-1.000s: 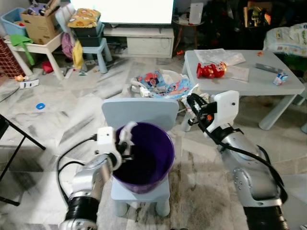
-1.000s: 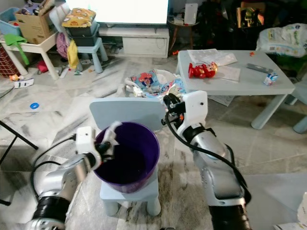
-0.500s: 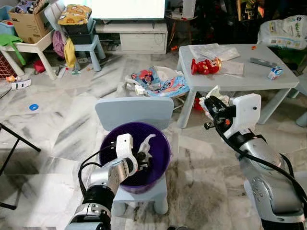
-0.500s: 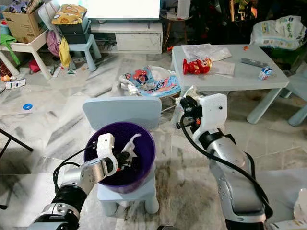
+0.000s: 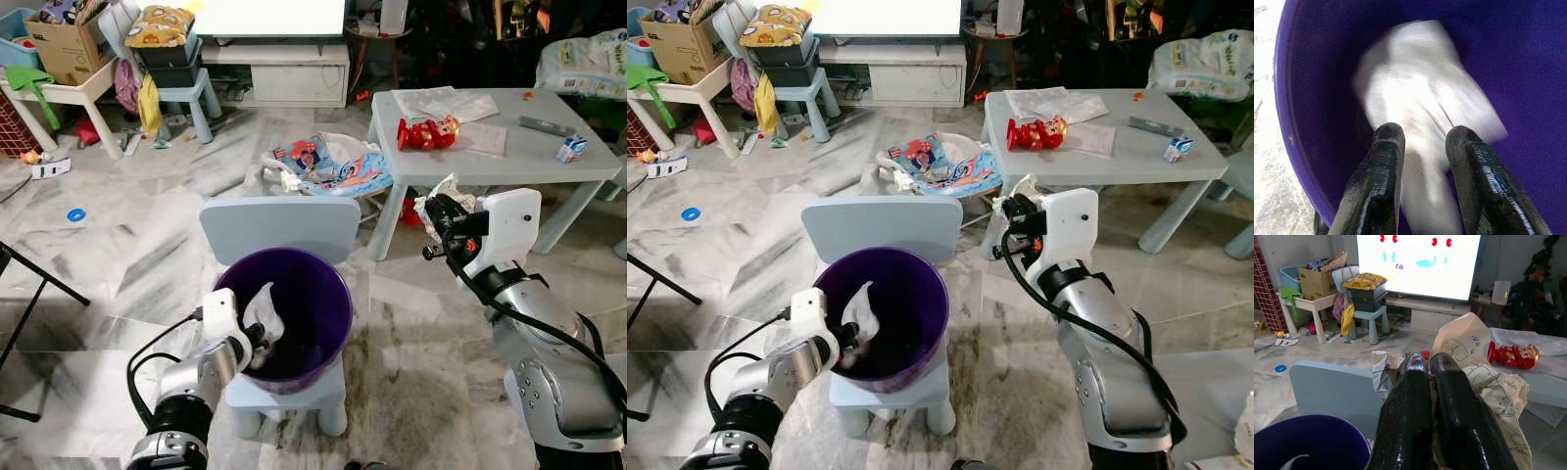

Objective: Picking trash to rubbish bin

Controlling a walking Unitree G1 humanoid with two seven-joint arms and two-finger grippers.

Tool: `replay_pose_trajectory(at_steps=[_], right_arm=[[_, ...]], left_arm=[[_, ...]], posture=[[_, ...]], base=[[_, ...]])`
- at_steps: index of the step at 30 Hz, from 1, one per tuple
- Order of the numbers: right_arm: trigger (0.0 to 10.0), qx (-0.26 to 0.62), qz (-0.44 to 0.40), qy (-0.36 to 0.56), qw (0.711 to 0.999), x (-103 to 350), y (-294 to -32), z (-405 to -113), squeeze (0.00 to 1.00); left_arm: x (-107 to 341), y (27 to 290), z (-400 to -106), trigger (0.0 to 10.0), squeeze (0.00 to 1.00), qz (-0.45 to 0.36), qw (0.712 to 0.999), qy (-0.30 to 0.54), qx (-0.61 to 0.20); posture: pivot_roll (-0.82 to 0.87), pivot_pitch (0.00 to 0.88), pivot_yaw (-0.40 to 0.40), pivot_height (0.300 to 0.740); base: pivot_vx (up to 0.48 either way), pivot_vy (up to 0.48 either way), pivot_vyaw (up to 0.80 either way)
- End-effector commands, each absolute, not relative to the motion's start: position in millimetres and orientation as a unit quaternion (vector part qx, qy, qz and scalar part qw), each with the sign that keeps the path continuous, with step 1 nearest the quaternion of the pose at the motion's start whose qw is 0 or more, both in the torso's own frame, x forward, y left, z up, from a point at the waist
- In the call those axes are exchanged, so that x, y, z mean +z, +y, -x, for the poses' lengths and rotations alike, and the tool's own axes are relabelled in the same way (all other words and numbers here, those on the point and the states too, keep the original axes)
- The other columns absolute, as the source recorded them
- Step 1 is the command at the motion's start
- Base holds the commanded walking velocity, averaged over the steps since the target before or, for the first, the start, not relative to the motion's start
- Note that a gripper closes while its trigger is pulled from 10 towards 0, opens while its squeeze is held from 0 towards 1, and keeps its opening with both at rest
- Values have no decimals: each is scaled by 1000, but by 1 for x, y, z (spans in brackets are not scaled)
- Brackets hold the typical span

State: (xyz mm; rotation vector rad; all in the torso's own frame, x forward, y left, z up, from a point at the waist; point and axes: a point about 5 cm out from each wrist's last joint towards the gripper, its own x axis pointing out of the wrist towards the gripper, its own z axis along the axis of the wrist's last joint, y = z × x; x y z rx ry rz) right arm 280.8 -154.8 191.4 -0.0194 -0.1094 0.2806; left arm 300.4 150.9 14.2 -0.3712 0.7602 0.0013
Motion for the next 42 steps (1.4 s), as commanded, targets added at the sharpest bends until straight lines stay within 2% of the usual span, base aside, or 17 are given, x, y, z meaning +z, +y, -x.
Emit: replay_pose_trajectory(at_steps=[1,7,9,11,15,16,20,22,23,27,29,35,36,37,42], right_arm=[[0,135,8,-50,989,191,-155,-282,0],[0,127,5,-50,991,188,-156,-281,0],[0,125,3,-51,991,188,-155,-281,0],[0,128,-6,-53,990,187,-152,-283,0],[0,138,-15,-50,989,183,-144,-289,0],[0,142,-19,-48,989,181,-140,-292,0],[0,152,-38,-39,987,173,-130,-303,0],[0,162,-60,-21,985,163,-118,-315,0],[0,162,-60,-21,985,163,-118,-315,0],[0,172,-84,-1,981,155,-103,-330,0],[0,195,-83,31,977,146,-88,-338,0],[0,244,-67,105,962,119,-62,-342,0],[0,255,-61,121,958,113,-58,-341,0],[0,269,-53,141,951,104,-53,-338,0],[0,296,-42,179,937,86,-44,-332,0]], left_arm=[[13,149,-300,10000,1000,183,909,376,1],[15,150,-303,10000,1000,193,908,372,-10],[21,149,-308,10000,1000,181,921,344,-12],[40,156,-312,10000,1000,162,946,282,-3],[58,170,-303,10000,1000,113,967,227,11],[68,176,-297,10000,1000,86,976,200,12],[89,193,-269,10000,1000,57,986,151,42],[102,200,-242,10000,1000,32,990,122,57],[102,200,-242,10000,1000,32,990,122,57],[108,202,-212,10000,1000,13,991,111,71],[107,201,-194,10000,1000,1,991,119,68],[109,203,-169,10000,1000,-19,987,148,66],[111,204,-167,10000,804,-20,986,149,67],[113,205,-165,10000,0,-22,986,150,68],[114,204,-160,10000,0,-18,985,158,64]], posture=[[-100,115,-11,740],[-99,116,3,740],[-92,113,8,740],[-73,109,10,740],[-10,106,11,740],[11,106,11,740],[110,109,8,740],[161,110,4,740],[161,110,4,740],[234,112,-4,740],[271,114,-10,740],[327,121,-18,740],[333,123,-20,740],[342,126,-22,740],[349,127,-25,740]], base=[[0,0,0],[0,0,0],[0,0,0],[0,0,0],[0,0,0],[0,0,0],[0,0,0],[0,0,0],[0,0,0],[0,0,0],[0,0,0],[0,0,0],[0,0,0],[0,0,0],[0,0,0]])
